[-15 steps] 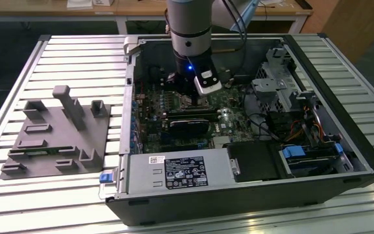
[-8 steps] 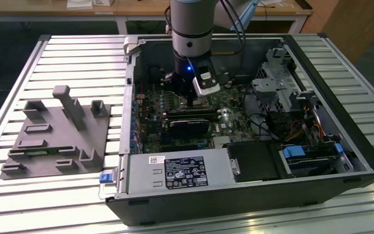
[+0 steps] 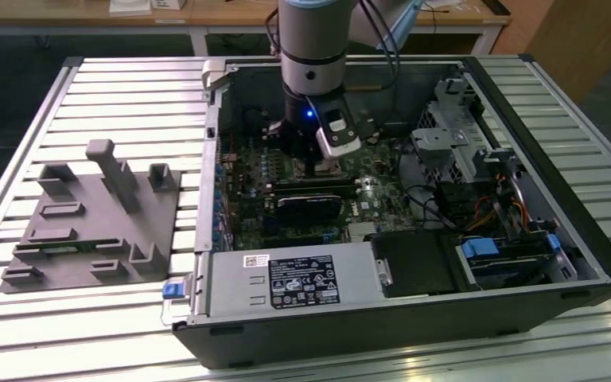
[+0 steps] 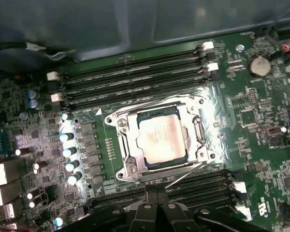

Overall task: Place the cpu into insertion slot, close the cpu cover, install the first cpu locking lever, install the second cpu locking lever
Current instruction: 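Install the second cpu locking lever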

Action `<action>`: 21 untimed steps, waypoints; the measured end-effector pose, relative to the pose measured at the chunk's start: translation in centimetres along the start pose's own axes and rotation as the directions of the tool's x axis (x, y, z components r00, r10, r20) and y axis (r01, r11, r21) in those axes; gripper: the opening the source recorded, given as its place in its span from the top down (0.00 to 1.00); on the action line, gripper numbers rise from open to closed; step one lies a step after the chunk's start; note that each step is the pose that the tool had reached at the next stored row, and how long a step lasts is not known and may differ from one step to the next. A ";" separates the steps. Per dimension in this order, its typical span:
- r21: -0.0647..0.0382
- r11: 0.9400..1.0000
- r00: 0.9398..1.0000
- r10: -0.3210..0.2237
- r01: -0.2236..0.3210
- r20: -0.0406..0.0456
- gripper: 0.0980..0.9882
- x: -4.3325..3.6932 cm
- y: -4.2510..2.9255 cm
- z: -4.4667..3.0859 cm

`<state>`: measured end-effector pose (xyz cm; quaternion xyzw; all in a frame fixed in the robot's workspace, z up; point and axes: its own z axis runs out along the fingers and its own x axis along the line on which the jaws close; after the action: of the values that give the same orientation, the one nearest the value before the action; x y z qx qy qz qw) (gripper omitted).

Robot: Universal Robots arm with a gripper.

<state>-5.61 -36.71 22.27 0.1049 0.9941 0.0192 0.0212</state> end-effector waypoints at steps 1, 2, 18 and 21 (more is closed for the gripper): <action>0.000 1.000 1.000 -0.007 0.007 0.000 0.99 0.05 -0.07 0.07; -0.001 1.000 1.000 -0.014 0.014 -0.001 0.99 0.11 -0.14 0.14; -0.085 0.996 0.999 -0.038 0.036 -0.016 0.99 0.33 -1.92 1.09; -0.104 0.994 0.999 -0.038 0.035 -0.020 0.99 0.50 -2.38 1.25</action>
<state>-6.53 -38.89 20.90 0.0852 0.9937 0.0716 0.0162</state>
